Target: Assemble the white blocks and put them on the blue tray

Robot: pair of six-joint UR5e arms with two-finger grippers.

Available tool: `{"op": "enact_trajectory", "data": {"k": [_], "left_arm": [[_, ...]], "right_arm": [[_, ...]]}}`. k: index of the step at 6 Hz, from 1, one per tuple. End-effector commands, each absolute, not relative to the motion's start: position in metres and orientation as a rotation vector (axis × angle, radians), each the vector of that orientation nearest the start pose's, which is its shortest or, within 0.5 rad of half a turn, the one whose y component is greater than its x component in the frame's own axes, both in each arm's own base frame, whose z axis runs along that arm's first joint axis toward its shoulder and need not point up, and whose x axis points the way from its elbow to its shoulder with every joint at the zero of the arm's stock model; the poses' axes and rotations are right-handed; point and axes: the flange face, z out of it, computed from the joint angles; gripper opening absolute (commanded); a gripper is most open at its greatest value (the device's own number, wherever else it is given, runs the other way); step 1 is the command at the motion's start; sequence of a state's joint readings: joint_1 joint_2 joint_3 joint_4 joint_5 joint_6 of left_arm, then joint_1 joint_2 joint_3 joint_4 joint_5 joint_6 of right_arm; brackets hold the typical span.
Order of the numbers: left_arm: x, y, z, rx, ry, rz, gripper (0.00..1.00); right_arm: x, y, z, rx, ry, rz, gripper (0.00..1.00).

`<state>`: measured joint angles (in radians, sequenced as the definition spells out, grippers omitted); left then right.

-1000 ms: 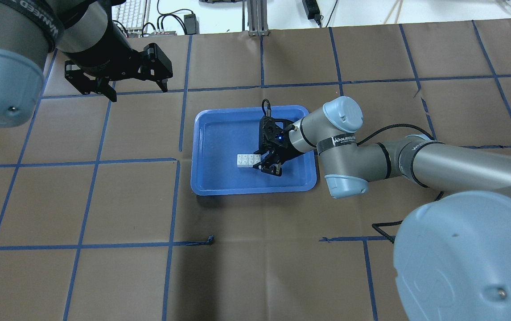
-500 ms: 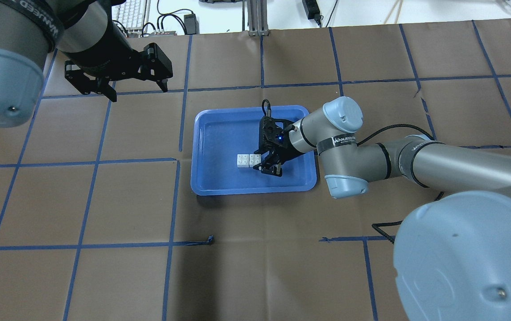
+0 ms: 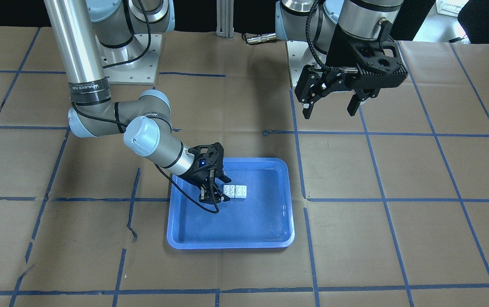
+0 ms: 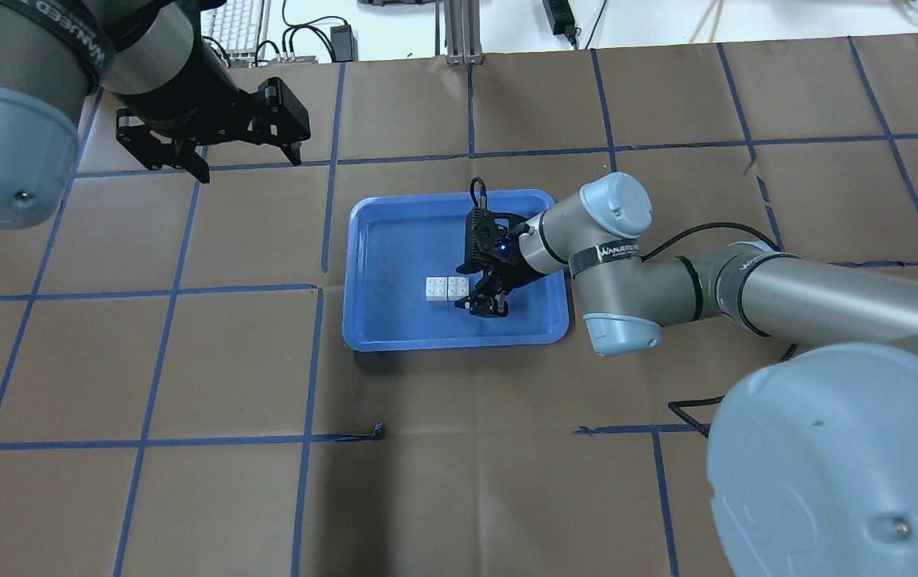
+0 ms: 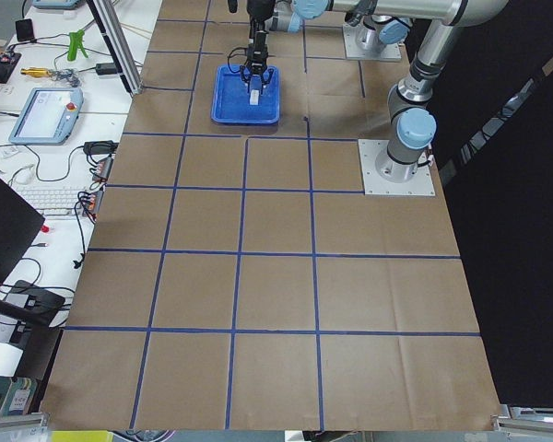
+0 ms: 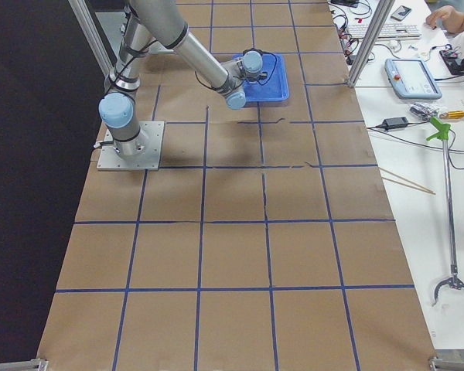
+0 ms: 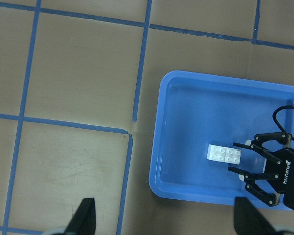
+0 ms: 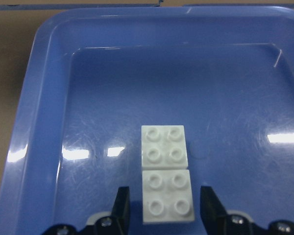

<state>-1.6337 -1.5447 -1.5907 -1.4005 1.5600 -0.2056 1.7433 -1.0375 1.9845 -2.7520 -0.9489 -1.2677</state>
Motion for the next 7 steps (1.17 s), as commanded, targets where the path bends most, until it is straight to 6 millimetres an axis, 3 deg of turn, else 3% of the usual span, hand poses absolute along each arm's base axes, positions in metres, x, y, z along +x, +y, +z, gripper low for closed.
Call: {"op": "enact_trajectory", "data": {"k": [1, 3, 4, 6, 7], "left_arm": [[-0.165, -0.488, 0.509, -0.226, 3.156, -0.275, 0.99], [-0.165, -0.488, 0.509, -0.226, 3.156, -0.275, 0.99], [-0.165, -0.488, 0.509, -0.226, 3.156, -0.275, 0.99], [-0.165, -0.487, 0.509, -0.224, 3.156, -0.275, 0.99], [-0.165, -0.487, 0.509, -0.224, 3.156, -0.275, 0.99]], "right_arm": [[0.284, -0.533, 0.183, -1.705, 2.03, -0.725, 1.0], [0.27, -0.533, 0.226, -1.641, 2.158, -0.626, 1.0], [0.257, -0.526, 0.255, -1.617, 2.26, -0.482, 1.0], [0.224, -0.535, 0.313, -1.397, 2.612, -0.298, 1.0], [0.199, -0.541, 0.342, -1.149, 2.793, -0.257, 1.0]]}}
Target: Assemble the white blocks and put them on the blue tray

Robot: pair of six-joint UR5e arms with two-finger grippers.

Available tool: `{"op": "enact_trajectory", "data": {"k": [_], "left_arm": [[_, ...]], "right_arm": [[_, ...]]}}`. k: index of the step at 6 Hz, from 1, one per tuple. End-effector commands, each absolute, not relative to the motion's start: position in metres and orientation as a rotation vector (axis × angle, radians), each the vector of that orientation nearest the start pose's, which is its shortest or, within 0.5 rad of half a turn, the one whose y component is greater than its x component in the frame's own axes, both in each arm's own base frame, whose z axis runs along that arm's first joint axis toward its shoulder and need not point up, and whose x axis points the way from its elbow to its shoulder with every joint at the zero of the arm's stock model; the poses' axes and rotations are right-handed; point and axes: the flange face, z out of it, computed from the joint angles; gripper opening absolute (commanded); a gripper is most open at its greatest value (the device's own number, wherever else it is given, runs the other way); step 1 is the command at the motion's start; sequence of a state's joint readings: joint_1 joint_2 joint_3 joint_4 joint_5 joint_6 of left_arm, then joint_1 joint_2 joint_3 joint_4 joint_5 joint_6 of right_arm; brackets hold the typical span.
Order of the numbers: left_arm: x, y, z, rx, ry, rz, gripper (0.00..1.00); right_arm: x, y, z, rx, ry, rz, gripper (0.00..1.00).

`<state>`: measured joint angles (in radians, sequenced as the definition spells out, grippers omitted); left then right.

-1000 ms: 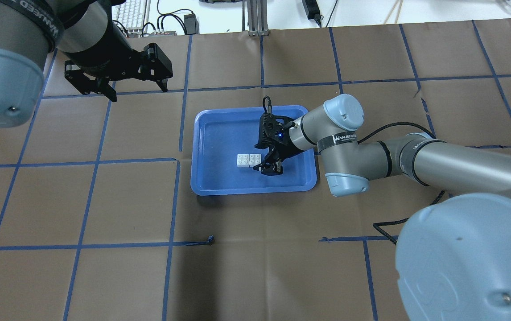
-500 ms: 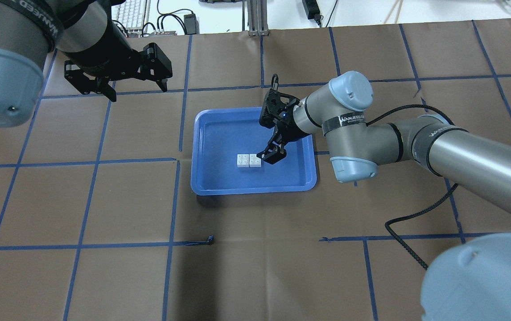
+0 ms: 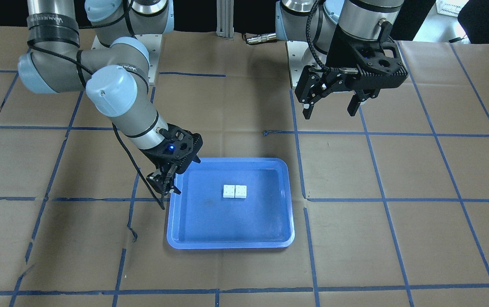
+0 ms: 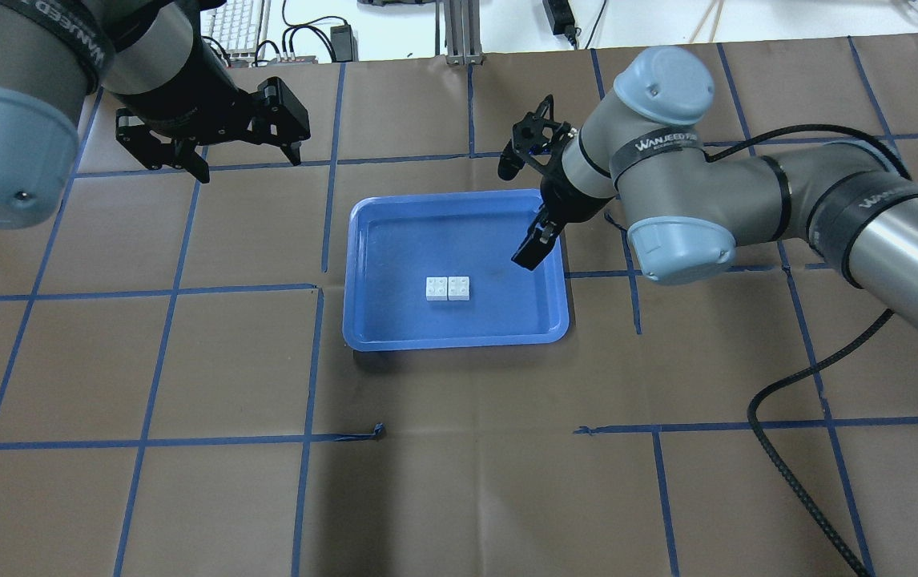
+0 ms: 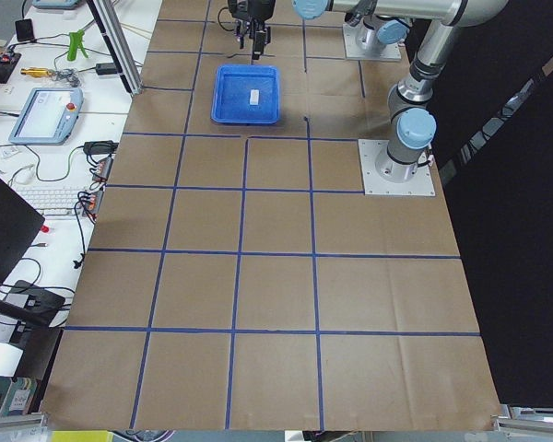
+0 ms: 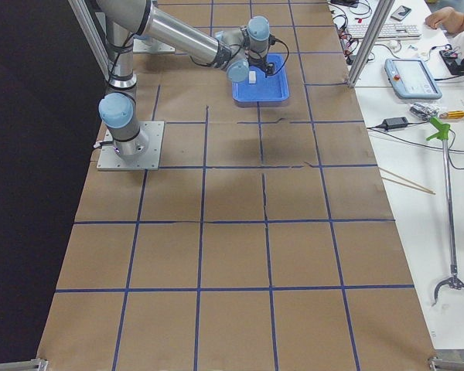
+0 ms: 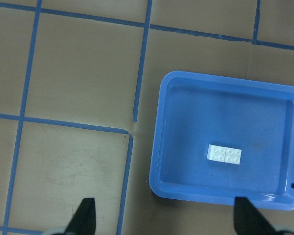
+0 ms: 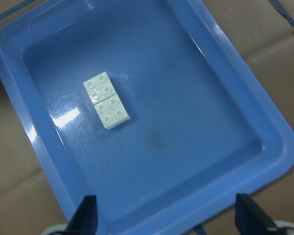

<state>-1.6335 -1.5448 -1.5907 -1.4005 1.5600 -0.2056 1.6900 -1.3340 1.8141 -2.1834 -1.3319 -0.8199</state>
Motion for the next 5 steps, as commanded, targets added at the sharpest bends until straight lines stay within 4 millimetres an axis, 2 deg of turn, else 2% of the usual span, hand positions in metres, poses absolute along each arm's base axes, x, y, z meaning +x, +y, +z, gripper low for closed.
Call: {"op": "enact_trajectory", "data": {"k": [1, 2, 3, 4, 5], "left_arm": [[-0.165, -0.488, 0.509, -0.224, 3.156, -0.275, 0.99], [-0.165, -0.488, 0.509, -0.226, 3.156, -0.275, 0.99], [-0.165, -0.487, 0.509, -0.224, 3.156, -0.275, 0.99], [-0.165, -0.487, 0.509, -0.224, 3.156, -0.275, 0.99], [-0.165, -0.487, 0.509, -0.224, 3.156, -0.275, 0.99]], "right_arm": [[0.16, -0.542, 0.384, -0.905, 2.982, -0.263, 1.0], [0.138, -0.52, 0.419, -0.59, 3.095, -0.131, 1.0], [0.135, -0.513, 0.445, -0.298, 3.145, -0.088, 1.0], [0.137, -0.512, 0.468, -0.129, 3.155, -0.067, 1.0], [0.138, -0.504, 0.496, -0.102, 3.151, -0.027, 1.0]]}}
